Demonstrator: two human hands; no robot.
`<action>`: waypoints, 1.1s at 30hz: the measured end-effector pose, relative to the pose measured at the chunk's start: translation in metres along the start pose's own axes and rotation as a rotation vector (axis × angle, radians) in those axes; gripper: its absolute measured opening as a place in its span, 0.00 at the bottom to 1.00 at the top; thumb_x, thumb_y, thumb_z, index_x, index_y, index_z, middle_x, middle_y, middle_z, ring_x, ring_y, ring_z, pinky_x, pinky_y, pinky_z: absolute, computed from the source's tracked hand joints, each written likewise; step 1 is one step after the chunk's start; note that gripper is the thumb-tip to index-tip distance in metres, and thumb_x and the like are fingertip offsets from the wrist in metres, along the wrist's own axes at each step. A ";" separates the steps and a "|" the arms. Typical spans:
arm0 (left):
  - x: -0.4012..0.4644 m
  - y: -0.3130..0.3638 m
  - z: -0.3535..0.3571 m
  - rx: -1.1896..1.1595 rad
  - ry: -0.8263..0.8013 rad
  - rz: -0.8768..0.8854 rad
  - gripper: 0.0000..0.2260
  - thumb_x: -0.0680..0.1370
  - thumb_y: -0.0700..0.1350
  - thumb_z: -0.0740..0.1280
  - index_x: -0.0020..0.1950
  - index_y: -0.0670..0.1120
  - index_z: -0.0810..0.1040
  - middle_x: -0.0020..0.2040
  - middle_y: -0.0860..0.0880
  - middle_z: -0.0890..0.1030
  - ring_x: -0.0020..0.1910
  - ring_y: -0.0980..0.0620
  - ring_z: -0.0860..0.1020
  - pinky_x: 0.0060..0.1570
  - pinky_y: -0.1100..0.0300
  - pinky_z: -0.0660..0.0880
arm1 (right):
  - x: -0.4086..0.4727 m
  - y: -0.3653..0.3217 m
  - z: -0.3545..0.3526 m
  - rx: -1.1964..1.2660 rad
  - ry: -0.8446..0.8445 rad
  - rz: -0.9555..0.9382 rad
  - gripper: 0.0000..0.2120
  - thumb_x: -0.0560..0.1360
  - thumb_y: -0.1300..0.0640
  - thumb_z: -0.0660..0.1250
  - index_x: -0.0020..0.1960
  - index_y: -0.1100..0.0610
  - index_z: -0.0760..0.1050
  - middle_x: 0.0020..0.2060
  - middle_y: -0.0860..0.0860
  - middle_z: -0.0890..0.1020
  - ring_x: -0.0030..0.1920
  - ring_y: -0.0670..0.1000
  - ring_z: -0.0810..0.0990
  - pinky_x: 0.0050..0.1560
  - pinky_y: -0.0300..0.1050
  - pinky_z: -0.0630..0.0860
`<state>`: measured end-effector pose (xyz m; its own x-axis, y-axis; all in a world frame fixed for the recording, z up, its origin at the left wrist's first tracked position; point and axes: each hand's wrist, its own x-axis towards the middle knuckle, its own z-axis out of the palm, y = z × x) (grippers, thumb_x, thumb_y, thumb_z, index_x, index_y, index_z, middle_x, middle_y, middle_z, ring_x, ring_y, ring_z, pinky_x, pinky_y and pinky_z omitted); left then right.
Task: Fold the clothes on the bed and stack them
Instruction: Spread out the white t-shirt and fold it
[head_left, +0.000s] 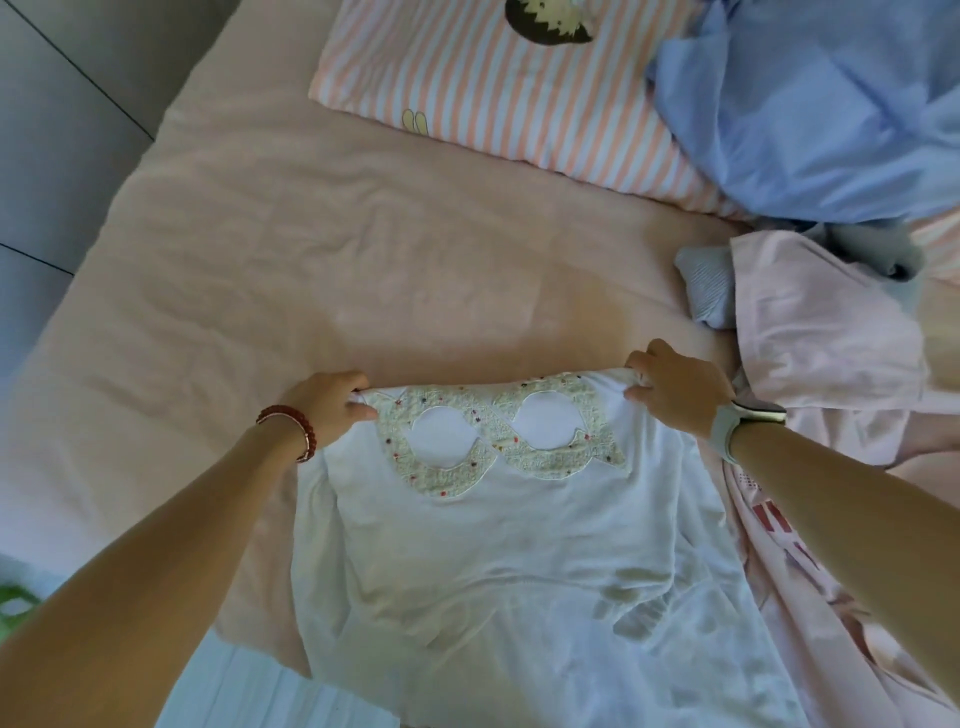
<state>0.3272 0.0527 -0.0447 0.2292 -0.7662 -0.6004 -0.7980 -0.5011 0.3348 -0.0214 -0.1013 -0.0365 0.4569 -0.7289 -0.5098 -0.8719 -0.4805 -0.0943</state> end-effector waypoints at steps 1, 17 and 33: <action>0.001 0.004 -0.007 0.010 0.026 -0.005 0.09 0.75 0.47 0.68 0.50 0.44 0.74 0.46 0.47 0.77 0.43 0.46 0.73 0.40 0.59 0.65 | -0.001 0.000 -0.005 -0.023 0.046 -0.005 0.13 0.78 0.50 0.61 0.58 0.57 0.71 0.53 0.54 0.72 0.46 0.57 0.78 0.39 0.44 0.66; -0.040 0.045 -0.071 0.215 0.642 0.321 0.07 0.73 0.36 0.69 0.50 0.35 0.77 0.45 0.37 0.78 0.41 0.38 0.77 0.40 0.48 0.72 | -0.050 -0.009 -0.051 0.070 0.816 -0.113 0.09 0.66 0.67 0.74 0.44 0.67 0.77 0.36 0.61 0.79 0.34 0.63 0.79 0.36 0.54 0.75; -0.170 -0.030 0.125 0.283 0.221 0.102 0.10 0.66 0.29 0.70 0.42 0.42 0.79 0.56 0.44 0.79 0.46 0.43 0.80 0.43 0.50 0.74 | -0.177 -0.004 0.107 -0.008 0.263 -0.033 0.12 0.60 0.69 0.76 0.40 0.60 0.80 0.40 0.59 0.80 0.36 0.62 0.80 0.39 0.56 0.75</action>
<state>0.2428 0.2487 -0.0432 0.2306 -0.8902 -0.3930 -0.9384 -0.3103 0.1522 -0.1174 0.0814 -0.0375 0.5165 -0.8139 -0.2662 -0.8546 -0.5095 -0.1003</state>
